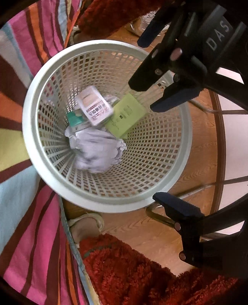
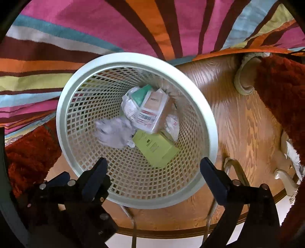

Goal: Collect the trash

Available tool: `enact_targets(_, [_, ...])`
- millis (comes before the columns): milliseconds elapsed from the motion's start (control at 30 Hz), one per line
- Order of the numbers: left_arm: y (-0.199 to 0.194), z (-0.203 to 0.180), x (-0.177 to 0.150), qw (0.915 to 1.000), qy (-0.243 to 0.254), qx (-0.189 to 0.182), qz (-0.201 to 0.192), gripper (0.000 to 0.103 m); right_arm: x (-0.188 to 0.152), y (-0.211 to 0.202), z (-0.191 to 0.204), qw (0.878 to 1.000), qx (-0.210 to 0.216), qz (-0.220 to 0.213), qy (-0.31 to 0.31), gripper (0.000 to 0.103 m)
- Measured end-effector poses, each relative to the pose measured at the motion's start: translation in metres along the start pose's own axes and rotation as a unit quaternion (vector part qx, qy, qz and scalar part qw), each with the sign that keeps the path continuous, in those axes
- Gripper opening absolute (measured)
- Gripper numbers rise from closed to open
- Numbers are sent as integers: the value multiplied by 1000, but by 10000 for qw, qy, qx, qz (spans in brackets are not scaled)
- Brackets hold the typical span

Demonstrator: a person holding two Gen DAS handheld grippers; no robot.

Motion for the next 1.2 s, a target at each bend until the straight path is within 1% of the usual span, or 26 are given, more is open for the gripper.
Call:
enact_targets(367, [-17, -3, -6, 9993, 16, 105, -367, 84, 0, -11, -4, 9997, 24, -204, 89, 93])
enact_targets(533, [-31, 1, -9, 9979, 6, 124, -640, 83, -2, -23, -6, 9989, 56, -446, 112, 93])
enact_targets(633, [-43, 2, -11, 9961, 4, 132, -872, 84, -4, -32, -6, 9980, 110, -602, 128, 93])
enact_targets(900, [-82, 4, -26, 9860, -8, 128, -1664, 83, -14, -67, -9, 9915, 241, -1273, 137, 93])
enact_targets(1133, [-116, 6, -42, 9723, -71, 79, -2335, 84, -23, -95, -7, 9831, 332, -1799, 40, 93])
enact_targets(1200, [-126, 7, -47, 9676, -80, 32, -2523, 84, -27, -106, -5, 9789, 353, -2010, -26, 93])
Point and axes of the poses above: each gripper's, at about its wrist camera, not at the fingertips, and y roughly the way its jaws point, z to its left, x to its top, the point moved 6 cm from there along y, roughly the way its jaws point, and after that the axes turned 13 degrees about z, right-handed, at the moved point
